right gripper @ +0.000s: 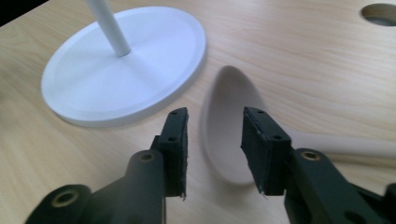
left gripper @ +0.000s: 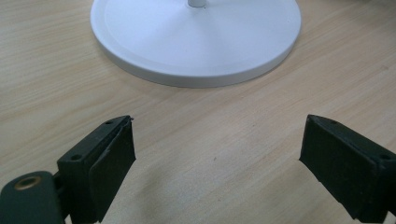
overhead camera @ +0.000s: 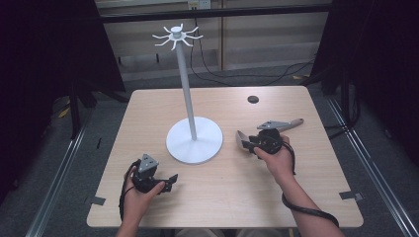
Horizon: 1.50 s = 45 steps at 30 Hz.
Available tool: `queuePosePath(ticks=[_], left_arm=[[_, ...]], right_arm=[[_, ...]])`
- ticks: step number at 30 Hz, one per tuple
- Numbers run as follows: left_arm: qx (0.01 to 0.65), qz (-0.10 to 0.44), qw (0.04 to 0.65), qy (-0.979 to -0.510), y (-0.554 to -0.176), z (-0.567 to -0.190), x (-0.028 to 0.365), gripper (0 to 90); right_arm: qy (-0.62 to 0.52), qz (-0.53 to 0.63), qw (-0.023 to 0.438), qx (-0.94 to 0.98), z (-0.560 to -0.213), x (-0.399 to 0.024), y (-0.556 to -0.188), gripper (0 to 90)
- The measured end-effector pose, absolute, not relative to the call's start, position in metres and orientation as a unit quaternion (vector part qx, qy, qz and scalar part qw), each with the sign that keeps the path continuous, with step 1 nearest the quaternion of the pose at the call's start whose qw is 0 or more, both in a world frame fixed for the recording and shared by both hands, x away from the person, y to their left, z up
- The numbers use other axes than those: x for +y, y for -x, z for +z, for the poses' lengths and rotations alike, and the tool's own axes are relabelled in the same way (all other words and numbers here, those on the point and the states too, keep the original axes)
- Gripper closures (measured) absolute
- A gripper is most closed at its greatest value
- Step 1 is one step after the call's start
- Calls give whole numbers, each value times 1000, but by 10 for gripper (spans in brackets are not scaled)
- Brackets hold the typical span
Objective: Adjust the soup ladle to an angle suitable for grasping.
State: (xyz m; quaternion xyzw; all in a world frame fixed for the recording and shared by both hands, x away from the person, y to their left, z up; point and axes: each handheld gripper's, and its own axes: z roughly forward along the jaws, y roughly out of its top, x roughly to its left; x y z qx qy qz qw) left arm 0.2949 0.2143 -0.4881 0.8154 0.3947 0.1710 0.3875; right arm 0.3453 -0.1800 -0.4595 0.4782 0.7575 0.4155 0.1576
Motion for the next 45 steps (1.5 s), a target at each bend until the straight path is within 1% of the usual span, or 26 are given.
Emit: queuePosePath(ticks=[3, 6, 8, 13, 16, 25, 30, 37, 45], left_arm=[[393, 171, 386, -817, -295, -488, 214, 98], [394, 169, 387, -816, -295, -489, 214, 98], [394, 171, 386, -816, -295, -489, 215, 99], [395, 173, 384, -816, -295, -488, 216, 100], [395, 174, 384, -816, -295, -488, 216, 100], [394, 175, 385, -816, -295, -488, 213, 101], [394, 177, 383, -817, -294, -488, 214, 101], [395, 179, 385, -815, -293, -487, 211, 101], [389, 177, 382, -820, -296, -487, 209, 101]], right_arm=[[-470, 404, 154, 769, -462, -169, -350, 579], [-463, 400, 154, 776, -466, -161, -354, 621], [-464, 393, 164, 777, -468, -158, -357, 672], [-468, 397, 155, 774, -470, -167, -359, 822], [-462, 403, 147, 776, -471, -173, -356, 860], [-447, 407, 133, 786, -467, -183, -335, 874], [-425, 411, 118, 798, -458, -191, -310, 877], [-416, 415, 117, 800, -458, -203, -282, 877], [-424, 423, 114, 793, -462, -211, -273, 867]])
